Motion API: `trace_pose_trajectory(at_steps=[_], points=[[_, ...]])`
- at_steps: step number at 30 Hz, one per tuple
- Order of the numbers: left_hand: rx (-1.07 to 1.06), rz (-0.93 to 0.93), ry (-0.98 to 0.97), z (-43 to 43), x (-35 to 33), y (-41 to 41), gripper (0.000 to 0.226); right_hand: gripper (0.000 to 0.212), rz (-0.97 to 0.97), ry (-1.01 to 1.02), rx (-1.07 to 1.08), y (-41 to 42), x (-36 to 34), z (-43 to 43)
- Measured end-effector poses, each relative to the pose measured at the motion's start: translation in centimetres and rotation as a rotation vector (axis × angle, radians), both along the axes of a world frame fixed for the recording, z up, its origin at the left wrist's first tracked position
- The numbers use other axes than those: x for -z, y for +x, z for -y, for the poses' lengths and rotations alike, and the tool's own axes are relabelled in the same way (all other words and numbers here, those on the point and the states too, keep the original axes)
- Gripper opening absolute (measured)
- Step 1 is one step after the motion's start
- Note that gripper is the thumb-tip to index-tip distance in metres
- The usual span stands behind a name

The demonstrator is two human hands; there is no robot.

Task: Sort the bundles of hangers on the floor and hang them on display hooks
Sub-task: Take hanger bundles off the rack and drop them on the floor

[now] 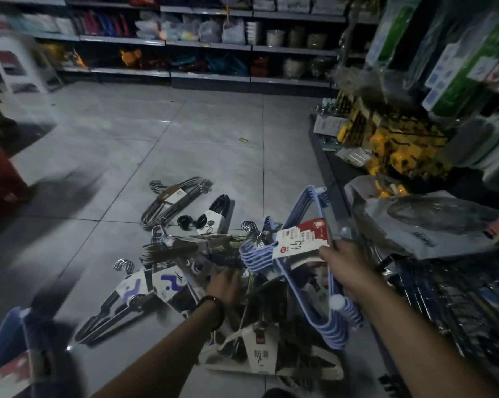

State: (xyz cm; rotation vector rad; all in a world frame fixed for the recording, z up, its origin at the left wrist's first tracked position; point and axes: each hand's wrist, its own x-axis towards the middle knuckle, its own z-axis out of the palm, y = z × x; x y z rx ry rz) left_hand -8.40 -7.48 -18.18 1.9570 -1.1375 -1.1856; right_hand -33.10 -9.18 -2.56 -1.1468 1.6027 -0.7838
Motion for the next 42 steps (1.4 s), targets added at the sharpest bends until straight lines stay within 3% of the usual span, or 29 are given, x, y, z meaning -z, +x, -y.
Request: trace_pose_trajectory(at_steps=[2,6,11,16,20,22,25,28,30,32,34,35,38,42], points=[[-0.162,-0.139,-0.123,-2.0,-5.2,0.6,0.065,0.022,0.045,-0.023,-0.064,1.3,-0.5,-0.2],[-0.306,-0.603,-0.14,-5.7,-11.6,3.4,0.041,0.025,0.13,-0.075,-0.242,5.5,-1.9,-1.1],[-0.514,-0.653,-0.313,-11.1,-15.8,10.3,0.035,0.037,0.259,-0.124,-0.486,12.9,-4.3,-3.6],[-0.737,-0.631,-0.417,-19.0,-17.9,20.3,0.037,0.054,0.149,-0.165,-0.809,21.7,-5.6,-8.2],[-0.774,-0.742,-0.374,-27.8,-20.1,28.3,0.067,0.058,0.055,-0.21,-0.912,28.9,-5.7,-11.8],[-0.695,-0.73,-0.311,-32.2,-20.8,31.3,0.054,0.062,0.039,-0.194,-1.004,32.2,-5.6,-13.6],[-0.667,-0.719,-0.189,-37.2,-20.6,35.3,0.055,0.065,-0.097,-0.306,-1.101,37.1,-5.6,-15.7],[-0.77,-0.848,-0.052,-39.4,-19.3,40.2,0.068,0.068,-0.269,-0.476,-1.14,41.4,-4.4,-16.9],[-0.841,-0.882,0.043,-38.6,-18.4,41.9,0.063,0.064,-0.437,-0.676,-1.089,43.4,-3.0,-17.9],[-0.928,-0.861,0.091,-36.7,-16.6,43.0,0.059,0.049,-0.378,-0.788,-1.019,44.7,-1.3,-18.7],[-1.0,-0.709,0.109,-35.2,-14.9,44.1,0.048,0.029,-0.191,-0.652,-0.946,46.5,-0.8,-19.4],[-1.026,-0.587,0.096,-34.7,-14.2,44.9,0.04,0.028,-0.083,-0.469,-0.899,47.6,-0.6,-19.4],[-1.139,-0.174,-0.02,-34.6,-12.7,47.4,0.028,0.043,0.072,-0.161,-0.887,50.7,0.1,-19.0],[-1.042,-0.303,-0.059,-35.3,-9.6,50.2,0.047,0.025,0.286,0.27,-0.747,54.0,1.9,-19.0]])
